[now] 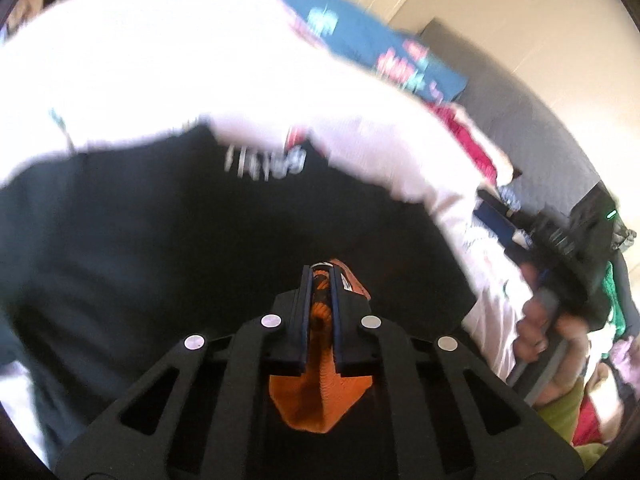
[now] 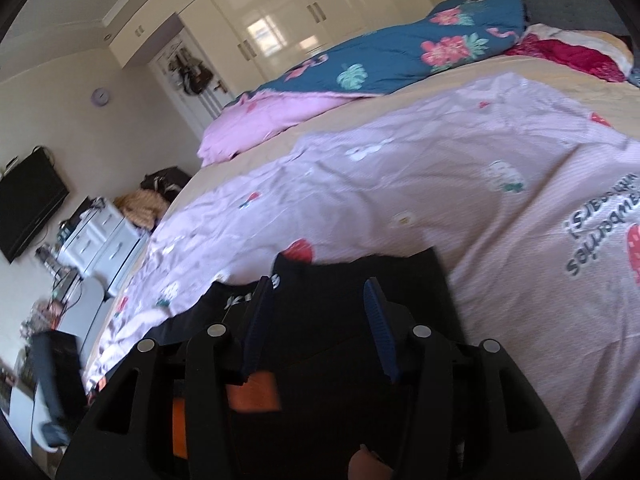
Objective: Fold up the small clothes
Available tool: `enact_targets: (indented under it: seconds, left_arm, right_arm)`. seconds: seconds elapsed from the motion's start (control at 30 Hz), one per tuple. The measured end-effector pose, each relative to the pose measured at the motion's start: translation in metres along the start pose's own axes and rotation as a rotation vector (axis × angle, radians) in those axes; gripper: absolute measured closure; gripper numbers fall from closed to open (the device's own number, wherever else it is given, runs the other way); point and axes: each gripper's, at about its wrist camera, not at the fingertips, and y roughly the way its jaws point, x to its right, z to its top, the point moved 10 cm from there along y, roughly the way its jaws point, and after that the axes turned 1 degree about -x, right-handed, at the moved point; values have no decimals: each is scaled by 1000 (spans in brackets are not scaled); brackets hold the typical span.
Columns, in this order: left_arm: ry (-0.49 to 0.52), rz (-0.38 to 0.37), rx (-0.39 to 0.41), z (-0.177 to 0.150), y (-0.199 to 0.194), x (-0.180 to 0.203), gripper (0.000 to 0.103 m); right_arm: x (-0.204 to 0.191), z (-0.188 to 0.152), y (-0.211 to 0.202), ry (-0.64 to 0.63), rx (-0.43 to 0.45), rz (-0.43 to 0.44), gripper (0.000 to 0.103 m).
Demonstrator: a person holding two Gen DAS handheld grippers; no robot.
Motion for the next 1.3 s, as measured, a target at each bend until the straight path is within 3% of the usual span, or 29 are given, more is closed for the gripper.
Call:
enact_targets:
  seconds: [0.2,0.43,0.77,0.97,1.3]
  left_arm:
    - [5,-11,164,35,-49,5,101]
    - [-13,-3,251,48,-85,-1,102]
    - [-102,56,183,37,-74,-46,101]
    - [-158,77,138,26,-61,-72,101]
    - [-158,202,143,19,-69,-98,101]
  right_arm:
    - [21,10,-7,11,37,-68,56]
    - [21,9,-5,-27,37,-98,56]
    - [18,-3,9,-106,-17,-168,56]
    - [11,-10,14,-130,-46,-163,56]
    - [-16,-27,26,-225,-100,-130,56]
